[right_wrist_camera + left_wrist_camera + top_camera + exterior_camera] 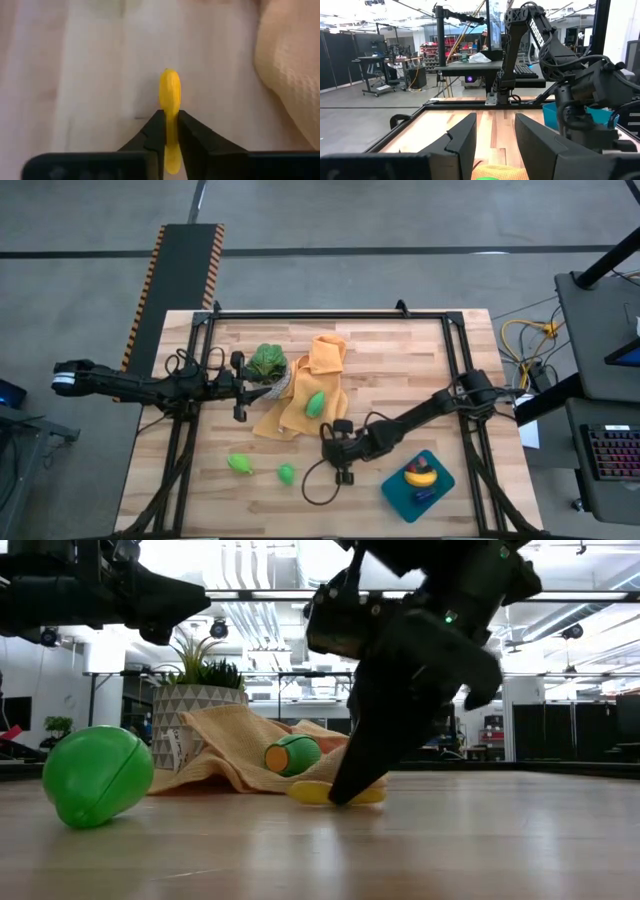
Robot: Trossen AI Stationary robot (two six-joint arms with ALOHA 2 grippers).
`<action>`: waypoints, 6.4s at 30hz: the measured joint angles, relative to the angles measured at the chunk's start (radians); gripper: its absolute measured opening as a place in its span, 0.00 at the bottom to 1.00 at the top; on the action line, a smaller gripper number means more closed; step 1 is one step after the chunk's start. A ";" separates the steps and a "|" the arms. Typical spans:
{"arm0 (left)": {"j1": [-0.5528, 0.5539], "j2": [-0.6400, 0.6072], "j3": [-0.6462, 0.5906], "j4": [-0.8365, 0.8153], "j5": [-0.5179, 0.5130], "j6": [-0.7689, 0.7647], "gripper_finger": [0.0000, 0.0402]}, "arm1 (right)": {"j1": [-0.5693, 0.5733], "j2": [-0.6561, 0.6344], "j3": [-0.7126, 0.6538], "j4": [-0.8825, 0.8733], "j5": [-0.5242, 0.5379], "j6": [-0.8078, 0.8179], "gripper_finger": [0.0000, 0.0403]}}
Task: Pick and placing Produce into tupperware
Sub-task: Put the small corn into the blue bin, then put the melon into the blue bin
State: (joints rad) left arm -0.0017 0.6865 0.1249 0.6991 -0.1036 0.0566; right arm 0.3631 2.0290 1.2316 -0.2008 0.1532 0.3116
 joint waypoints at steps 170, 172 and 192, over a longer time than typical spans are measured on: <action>0.000 0.059 0.003 0.002 -0.003 -0.075 0.30 | -0.096 -1.463 -1.183 0.812 -0.014 -0.439 0.37; 0.000 0.074 0.005 0.005 -0.018 -0.075 0.30 | -0.096 -1.463 -1.178 0.807 0.005 -0.440 0.37; 0.000 0.128 0.034 0.043 -0.035 -0.002 0.64 | -0.096 -1.463 -1.110 0.803 0.006 -0.524 0.37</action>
State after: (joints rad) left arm -0.0017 0.8146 0.1591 0.7418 -0.1385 0.0546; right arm 0.2676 0.5655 0.1215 0.6023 0.1593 -0.2129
